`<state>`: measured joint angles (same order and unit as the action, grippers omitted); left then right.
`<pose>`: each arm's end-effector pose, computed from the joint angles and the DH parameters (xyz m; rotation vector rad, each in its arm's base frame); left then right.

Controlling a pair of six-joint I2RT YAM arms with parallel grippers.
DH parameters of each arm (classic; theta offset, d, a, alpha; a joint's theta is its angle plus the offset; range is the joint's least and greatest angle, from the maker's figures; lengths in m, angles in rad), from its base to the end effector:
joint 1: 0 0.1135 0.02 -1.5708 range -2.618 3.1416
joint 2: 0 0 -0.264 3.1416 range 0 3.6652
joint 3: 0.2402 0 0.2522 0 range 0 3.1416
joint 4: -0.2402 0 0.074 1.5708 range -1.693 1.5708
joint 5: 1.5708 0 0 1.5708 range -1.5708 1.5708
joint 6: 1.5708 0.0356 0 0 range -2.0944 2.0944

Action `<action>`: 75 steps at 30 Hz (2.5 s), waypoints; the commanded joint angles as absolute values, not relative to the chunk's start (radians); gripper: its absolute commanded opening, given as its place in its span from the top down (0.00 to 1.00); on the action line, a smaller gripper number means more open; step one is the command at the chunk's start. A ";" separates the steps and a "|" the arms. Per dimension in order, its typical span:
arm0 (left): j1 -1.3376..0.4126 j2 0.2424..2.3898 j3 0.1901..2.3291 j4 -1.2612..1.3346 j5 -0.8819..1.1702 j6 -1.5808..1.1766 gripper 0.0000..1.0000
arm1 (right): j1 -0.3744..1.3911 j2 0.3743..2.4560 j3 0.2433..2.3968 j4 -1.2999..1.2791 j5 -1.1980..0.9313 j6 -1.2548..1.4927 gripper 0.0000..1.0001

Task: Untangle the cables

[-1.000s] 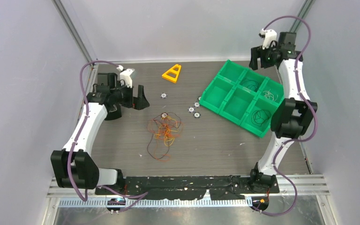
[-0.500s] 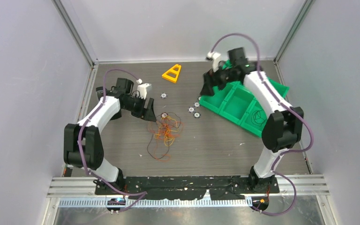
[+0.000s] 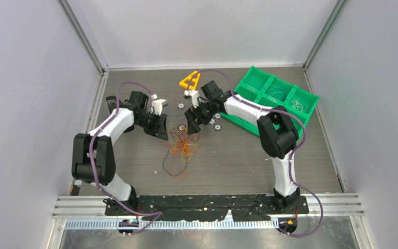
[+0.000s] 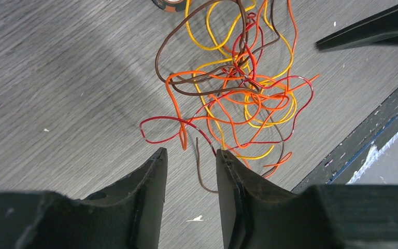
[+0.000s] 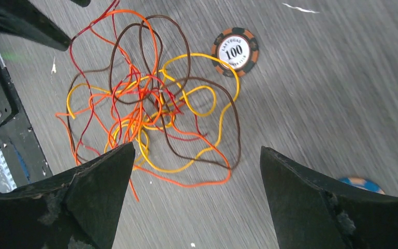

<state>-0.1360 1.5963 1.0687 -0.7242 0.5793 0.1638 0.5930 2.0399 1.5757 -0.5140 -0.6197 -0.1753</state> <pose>0.2957 -0.0601 0.2074 0.5330 2.6593 -0.8013 0.3556 0.2646 0.2075 -1.1777 2.2534 0.9527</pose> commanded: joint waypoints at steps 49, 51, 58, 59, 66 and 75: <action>-0.092 1.006 1.534 -0.696 0.895 -0.147 1.00 | 0.701 2.087 1.444 -0.364 -0.307 -0.165 0.30; -0.079 1.018 1.640 -0.645 0.889 -0.197 1.00 | 0.701 2.079 1.427 -0.363 -0.306 -0.170 0.30; -0.037 1.085 1.912 -0.438 0.845 -0.355 1.00 | 0.699 2.065 1.393 -0.361 -0.299 -0.196 0.30; -0.032 1.099 1.948 -0.418 0.835 -0.374 1.00 | 0.699 2.066 1.389 -0.361 -0.296 -0.202 0.30; -0.005 1.195 2.127 -0.370 0.786 -0.416 1.00 | 0.688 2.041 1.361 -0.366 -0.272 -0.235 0.34; -0.005 1.088 1.733 -0.323 0.861 -0.426 1.00 | 0.595 1.755 1.404 -0.535 -0.525 -0.329 0.12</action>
<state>-0.0109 1.1221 1.8797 -0.3676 0.8291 -0.4091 0.6292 1.9495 1.3602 -0.4217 -0.3931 -0.2485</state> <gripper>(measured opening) 0.009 0.843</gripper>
